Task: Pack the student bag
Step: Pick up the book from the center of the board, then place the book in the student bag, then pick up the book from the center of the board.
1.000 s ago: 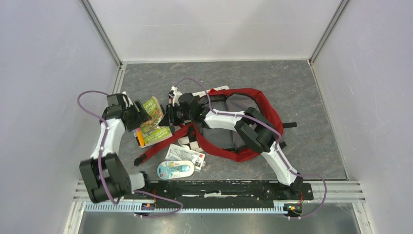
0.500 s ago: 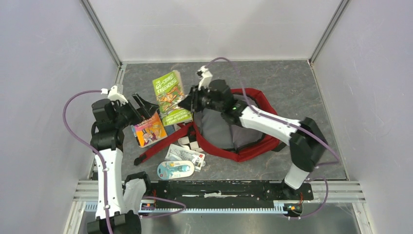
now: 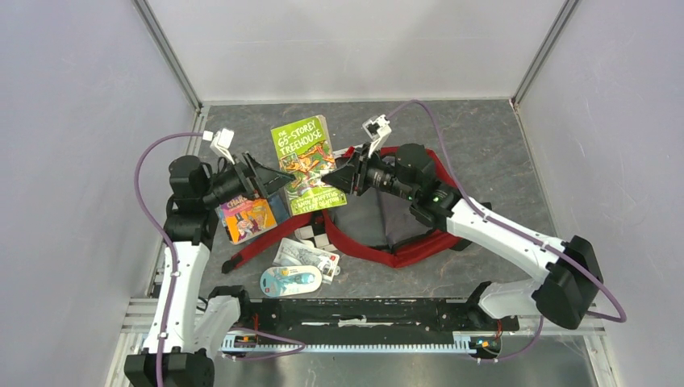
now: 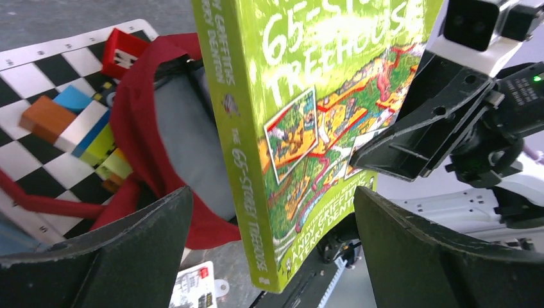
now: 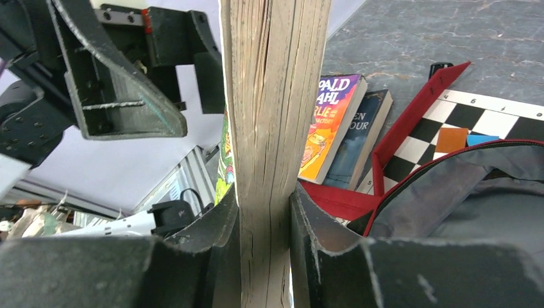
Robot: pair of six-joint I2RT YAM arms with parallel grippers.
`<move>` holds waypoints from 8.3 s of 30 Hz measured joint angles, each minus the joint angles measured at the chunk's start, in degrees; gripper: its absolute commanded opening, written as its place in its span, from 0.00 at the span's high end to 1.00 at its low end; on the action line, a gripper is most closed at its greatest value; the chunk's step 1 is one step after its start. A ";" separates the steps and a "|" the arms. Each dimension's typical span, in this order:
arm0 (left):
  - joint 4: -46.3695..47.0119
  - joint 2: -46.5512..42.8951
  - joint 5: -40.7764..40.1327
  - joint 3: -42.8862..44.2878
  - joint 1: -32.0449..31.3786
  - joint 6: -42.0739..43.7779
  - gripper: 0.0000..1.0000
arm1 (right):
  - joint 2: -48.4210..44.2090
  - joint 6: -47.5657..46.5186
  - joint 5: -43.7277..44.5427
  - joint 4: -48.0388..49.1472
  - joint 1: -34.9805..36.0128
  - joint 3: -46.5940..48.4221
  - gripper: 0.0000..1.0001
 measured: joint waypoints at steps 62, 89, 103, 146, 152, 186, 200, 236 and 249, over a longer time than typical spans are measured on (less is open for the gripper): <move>-12.15 -10.62 -14.62 -8.57 -8.44 1.62 0.98 | -4.72 -24.79 17.51 -27.63 -32.15 -20.59 0.39; -19.43 -15.23 -12.00 -6.49 -8.44 -1.51 0.98 | 8.13 -27.89 0.72 -19.65 -39.69 -16.48 0.53; -21.14 -15.39 -11.98 -6.49 -8.44 -1.66 0.98 | 11.61 -30.08 -3.26 -17.73 -39.65 -8.83 0.47; 27.54 28.74 -31.63 -7.69 -40.22 -23.41 0.98 | -0.04 -27.71 -0.13 -34.91 -39.41 8.68 1.00; 35.95 35.30 -32.44 -1.05 -42.73 -26.03 0.98 | -0.17 -27.17 0.00 -35.63 -39.43 8.68 1.00; 47.19 62.71 -36.44 14.10 -47.69 -30.27 0.98 | -3.58 -21.81 -1.95 -34.88 -34.36 11.58 1.00; 51.45 70.36 -36.79 21.27 -49.64 -32.09 0.98 | -1.86 -21.81 0.59 -33.09 -30.88 12.46 1.00; 13.09 32.04 -55.41 14.60 -52.41 -5.20 0.00 | 1.95 -30.12 32.68 -36.37 -40.92 -1.11 0.32; -12.17 13.99 -48.30 3.89 -6.01 5.35 0.00 | -0.98 -29.40 28.85 -39.23 -41.53 2.01 0.02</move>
